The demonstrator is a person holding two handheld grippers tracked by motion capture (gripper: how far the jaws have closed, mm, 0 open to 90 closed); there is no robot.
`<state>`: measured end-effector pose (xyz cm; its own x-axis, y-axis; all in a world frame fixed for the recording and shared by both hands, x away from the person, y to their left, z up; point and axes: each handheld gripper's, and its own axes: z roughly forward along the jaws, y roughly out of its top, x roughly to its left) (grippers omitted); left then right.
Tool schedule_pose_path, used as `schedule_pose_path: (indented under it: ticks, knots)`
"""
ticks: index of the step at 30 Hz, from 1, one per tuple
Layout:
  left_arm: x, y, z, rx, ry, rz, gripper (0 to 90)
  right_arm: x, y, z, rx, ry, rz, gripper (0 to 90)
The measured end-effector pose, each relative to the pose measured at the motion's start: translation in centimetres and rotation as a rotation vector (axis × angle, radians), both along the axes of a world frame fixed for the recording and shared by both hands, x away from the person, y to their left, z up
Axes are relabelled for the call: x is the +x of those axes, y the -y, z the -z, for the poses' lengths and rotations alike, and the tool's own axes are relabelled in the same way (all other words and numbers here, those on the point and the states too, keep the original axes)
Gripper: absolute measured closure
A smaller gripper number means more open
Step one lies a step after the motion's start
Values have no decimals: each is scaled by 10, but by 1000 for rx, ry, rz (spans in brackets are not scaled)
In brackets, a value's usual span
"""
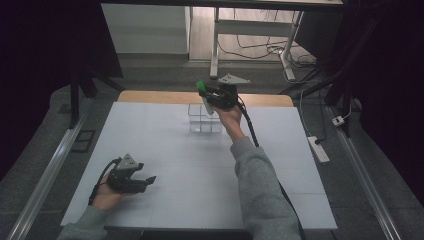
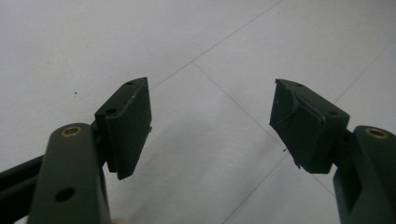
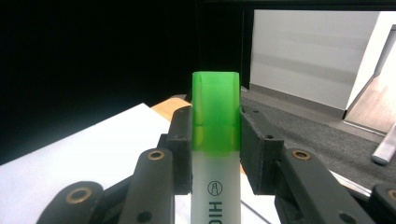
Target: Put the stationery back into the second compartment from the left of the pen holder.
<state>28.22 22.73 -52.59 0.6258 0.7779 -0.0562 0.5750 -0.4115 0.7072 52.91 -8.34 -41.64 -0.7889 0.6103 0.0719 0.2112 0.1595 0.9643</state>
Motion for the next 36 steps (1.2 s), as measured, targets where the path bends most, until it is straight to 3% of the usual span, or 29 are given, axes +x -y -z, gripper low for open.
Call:
schedule_pose_path:
  ticks: [10, 13, 16, 18, 23, 27, 31, 36]
  knots:
    - [0, -2, 1, -1, -1, -8, 292, 16, -10, 10, 33, 22, 16, 661]
    - [1, -2, 2, 9, -5, -6, 292, 17, -13, 14, 14, 26, 18, 660]
    - [1, -1, 3, 13, -8, -5, 291, 18, -11, 18, -10, 8, 28, 636]
    - [1, -1, 3, 19, -5, -5, 291, 18, -8, 18, 9, -19, 27, 573]
    - [0, 0, 3, 17, -3, -6, 291, 12, -3, 14, -26, -35, 21, 551]
    - [-1, 0, 2, 22, 3, -5, 291, 6, 2, 10, -13, -70, -9, 516]
    - [-1, 0, 1, 23, 7, -4, 291, -4, 5, 6, -51, -68, -34, 504]
    - [-3, 0, 2, 31, 8, -1, 290, -20, 12, 2, -58, -94, -56, 487]
